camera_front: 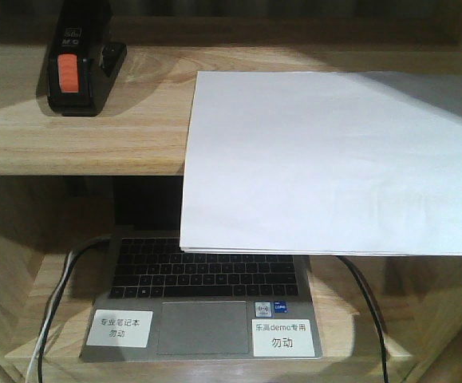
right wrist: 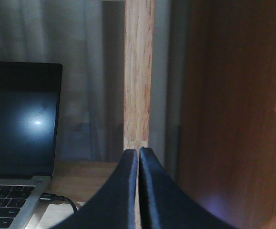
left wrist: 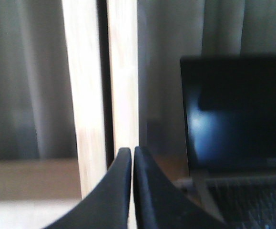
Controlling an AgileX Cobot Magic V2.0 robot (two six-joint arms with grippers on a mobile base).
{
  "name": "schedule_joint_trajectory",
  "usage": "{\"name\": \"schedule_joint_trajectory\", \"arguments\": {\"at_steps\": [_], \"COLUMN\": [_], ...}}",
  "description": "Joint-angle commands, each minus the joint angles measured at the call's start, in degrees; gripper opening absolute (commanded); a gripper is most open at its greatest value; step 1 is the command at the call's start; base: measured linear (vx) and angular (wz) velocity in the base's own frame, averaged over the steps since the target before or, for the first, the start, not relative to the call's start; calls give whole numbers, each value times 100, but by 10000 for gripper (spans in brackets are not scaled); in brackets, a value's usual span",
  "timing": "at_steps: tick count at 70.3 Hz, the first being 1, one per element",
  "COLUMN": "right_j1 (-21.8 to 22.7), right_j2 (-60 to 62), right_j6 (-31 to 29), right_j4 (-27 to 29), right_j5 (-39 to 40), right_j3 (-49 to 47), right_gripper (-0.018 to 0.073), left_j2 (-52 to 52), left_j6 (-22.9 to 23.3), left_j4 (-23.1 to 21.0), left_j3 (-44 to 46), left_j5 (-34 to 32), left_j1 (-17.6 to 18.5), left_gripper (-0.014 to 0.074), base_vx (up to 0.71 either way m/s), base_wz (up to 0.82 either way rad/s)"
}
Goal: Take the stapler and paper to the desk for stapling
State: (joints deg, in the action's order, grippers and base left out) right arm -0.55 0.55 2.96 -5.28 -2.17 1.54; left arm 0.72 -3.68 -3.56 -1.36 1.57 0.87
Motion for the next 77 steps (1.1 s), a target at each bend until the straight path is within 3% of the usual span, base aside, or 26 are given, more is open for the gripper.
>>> {"name": "schedule_joint_trajectory", "arguments": {"at_steps": [1,16,27,39,50,61,77], "right_j1": [-4,-4,-4,-4,-4,-4,-4], "right_j2": [57,57,57,57,57,57,57], "right_j6": [-22,-22,-22,-22,-22,-22,-22], "right_j4": [-19,-19,-19,-19,-19,-19,-19], "right_j5": [426,426,426,426,426,426,426], "right_j3": [25,25,25,25,25,25,25], "right_gripper": [-10,-10,-10,-10,-10,-10,-10], "left_j2": [89,89,2,-557,-1248,-1846,-2152], "left_j6": [59,122,467,478,368,-111,-136], "left_j4": [-7,-7,-47,-40,-4,-4,-48], "left_j3": [-58,92,712,1889,3111,3914,3983], "left_j5": [-976,-2430,-2505,-1699,-229,1086,1409], "left_j1": [13,13,13,13,13,13,13], "left_gripper": [-6,-6,-6,-6,-6,-6,-6], "base_vx": [0,0,0,0,0,0,0], "base_wz": [0,0,0,0,0,0,0]}}
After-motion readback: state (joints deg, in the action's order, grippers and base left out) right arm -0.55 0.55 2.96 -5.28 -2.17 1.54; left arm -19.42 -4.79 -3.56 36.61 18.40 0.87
